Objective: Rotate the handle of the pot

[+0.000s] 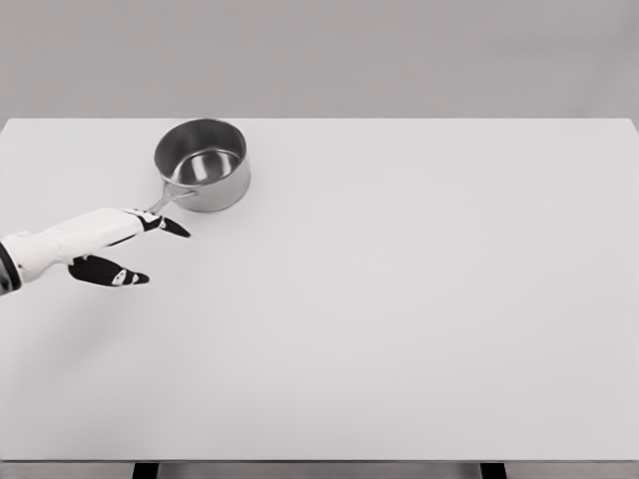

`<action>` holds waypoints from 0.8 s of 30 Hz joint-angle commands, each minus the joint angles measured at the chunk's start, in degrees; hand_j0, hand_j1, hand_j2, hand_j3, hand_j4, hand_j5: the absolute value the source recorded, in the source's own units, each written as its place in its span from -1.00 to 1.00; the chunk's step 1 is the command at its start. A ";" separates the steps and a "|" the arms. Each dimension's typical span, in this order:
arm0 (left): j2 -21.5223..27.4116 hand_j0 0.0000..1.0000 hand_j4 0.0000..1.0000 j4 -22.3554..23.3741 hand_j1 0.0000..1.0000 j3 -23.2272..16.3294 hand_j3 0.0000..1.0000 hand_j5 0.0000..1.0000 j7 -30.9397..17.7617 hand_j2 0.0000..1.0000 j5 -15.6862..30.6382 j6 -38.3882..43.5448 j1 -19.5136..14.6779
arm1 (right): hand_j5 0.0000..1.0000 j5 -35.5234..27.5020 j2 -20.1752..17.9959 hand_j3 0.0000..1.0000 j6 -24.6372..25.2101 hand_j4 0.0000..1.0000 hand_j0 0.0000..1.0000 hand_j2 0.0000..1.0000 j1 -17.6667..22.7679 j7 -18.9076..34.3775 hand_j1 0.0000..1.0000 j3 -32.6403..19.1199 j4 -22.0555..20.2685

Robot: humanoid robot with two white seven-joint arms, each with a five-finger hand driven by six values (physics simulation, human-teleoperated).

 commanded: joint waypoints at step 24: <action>0.14 0.59 0.59 5.12 0.59 1.64 0.59 0.59 0.02 0.59 -0.20 0.03 -0.09 | 1.00 0.00 0.00 1.00 0.00 1.00 1.00 1.00 0.00 0.01 1.00 0.00 0.00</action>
